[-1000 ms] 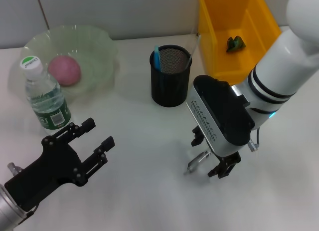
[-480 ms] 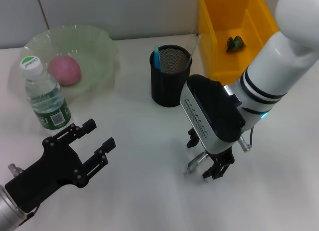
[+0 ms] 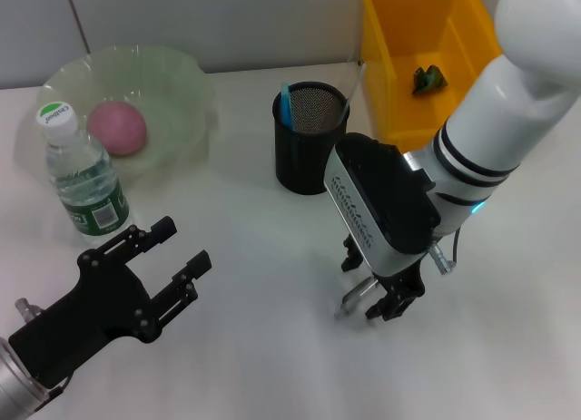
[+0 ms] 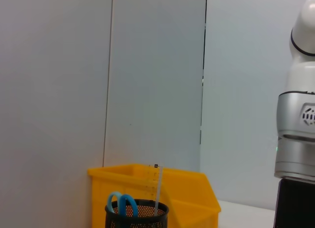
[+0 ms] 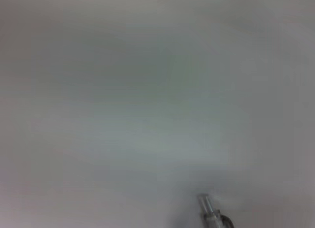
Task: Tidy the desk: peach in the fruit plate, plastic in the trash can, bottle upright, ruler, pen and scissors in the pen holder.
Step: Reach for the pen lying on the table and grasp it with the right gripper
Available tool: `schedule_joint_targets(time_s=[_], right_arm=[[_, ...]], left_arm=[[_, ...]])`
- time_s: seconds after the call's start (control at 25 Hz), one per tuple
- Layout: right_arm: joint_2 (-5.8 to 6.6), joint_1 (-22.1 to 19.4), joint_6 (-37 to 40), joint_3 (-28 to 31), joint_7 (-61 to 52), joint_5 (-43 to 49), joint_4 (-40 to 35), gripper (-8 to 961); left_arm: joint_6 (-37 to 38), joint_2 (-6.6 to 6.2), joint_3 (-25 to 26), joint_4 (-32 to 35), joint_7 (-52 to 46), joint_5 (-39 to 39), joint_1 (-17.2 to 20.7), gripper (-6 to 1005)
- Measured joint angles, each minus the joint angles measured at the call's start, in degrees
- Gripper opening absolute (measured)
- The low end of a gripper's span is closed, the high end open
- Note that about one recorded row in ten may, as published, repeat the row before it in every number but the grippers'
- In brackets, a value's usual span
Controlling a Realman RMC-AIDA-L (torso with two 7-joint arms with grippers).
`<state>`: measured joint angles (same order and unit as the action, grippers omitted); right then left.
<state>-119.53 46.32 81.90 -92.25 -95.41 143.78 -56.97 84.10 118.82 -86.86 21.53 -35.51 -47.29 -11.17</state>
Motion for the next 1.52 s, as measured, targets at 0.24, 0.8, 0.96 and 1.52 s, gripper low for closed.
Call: schedule_joint_targets(time_s=[0.24, 0.8, 0.96, 1.52], right_arm=[[0.0, 0.8, 0.0, 0.3, -0.5, 0.0, 1.3, 694], [0.0, 2.1, -0.9, 0.0, -1.6, 0.0, 3.5, 499], [0.0, 2.1, -1.3, 0.0, -1.6, 0.0, 3.7, 469], [-0.01, 4.9, -2.8, 0.0, -1.1, -0.2, 9.4, 441]], left_arm=[[0.7, 0.0, 0.1, 0.0, 0.0, 0.0, -0.1, 577], [1.3, -0.08, 0.1, 0.0, -0.5, 0.0, -0.1, 577], [1.3, -0.09, 0.1, 0.0, -0.5, 0.0, -0.1, 577], [2.6, -0.11, 0.1, 0.0, -0.5, 0.0, -0.1, 577]])
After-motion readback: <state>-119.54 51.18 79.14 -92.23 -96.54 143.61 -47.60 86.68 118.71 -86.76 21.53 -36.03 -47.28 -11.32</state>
